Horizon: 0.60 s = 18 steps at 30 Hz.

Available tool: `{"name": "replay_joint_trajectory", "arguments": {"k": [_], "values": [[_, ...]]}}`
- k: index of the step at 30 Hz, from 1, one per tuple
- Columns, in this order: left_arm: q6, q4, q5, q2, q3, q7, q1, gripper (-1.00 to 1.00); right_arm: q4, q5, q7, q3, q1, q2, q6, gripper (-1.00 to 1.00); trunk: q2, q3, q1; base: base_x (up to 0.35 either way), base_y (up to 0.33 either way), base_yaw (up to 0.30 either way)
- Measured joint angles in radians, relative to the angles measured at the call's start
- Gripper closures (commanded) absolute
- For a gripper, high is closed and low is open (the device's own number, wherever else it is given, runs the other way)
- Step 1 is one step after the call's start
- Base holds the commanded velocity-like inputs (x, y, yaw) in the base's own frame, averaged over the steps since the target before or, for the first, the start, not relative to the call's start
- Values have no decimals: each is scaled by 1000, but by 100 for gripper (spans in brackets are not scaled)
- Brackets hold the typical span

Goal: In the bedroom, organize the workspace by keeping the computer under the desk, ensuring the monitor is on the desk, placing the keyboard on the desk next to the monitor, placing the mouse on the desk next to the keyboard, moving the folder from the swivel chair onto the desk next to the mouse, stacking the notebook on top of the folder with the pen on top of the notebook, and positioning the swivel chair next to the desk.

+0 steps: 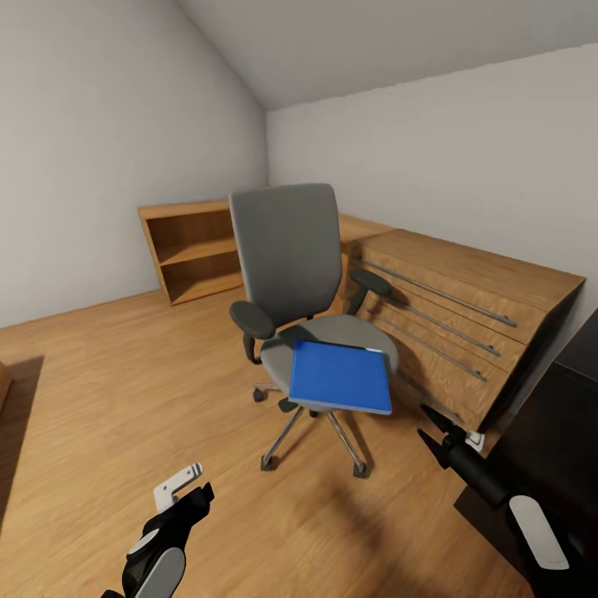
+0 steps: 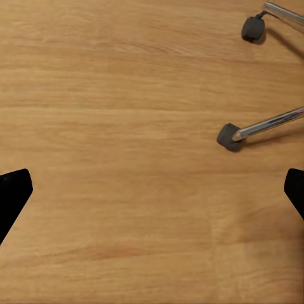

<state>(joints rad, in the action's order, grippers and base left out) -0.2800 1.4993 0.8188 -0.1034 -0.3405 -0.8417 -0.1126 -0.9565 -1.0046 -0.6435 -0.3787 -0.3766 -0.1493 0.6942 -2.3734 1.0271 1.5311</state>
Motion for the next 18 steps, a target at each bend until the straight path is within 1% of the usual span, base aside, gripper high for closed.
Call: {"name": "replay_joint_trajectory", "arguments": {"k": [18], "values": [[0, 0, 0, 0, 0, 1, 0, -100, 14, 0, 0, 4, 0, 0, 0, -100, -126, 56, 69, 0, 0, 0]]}}
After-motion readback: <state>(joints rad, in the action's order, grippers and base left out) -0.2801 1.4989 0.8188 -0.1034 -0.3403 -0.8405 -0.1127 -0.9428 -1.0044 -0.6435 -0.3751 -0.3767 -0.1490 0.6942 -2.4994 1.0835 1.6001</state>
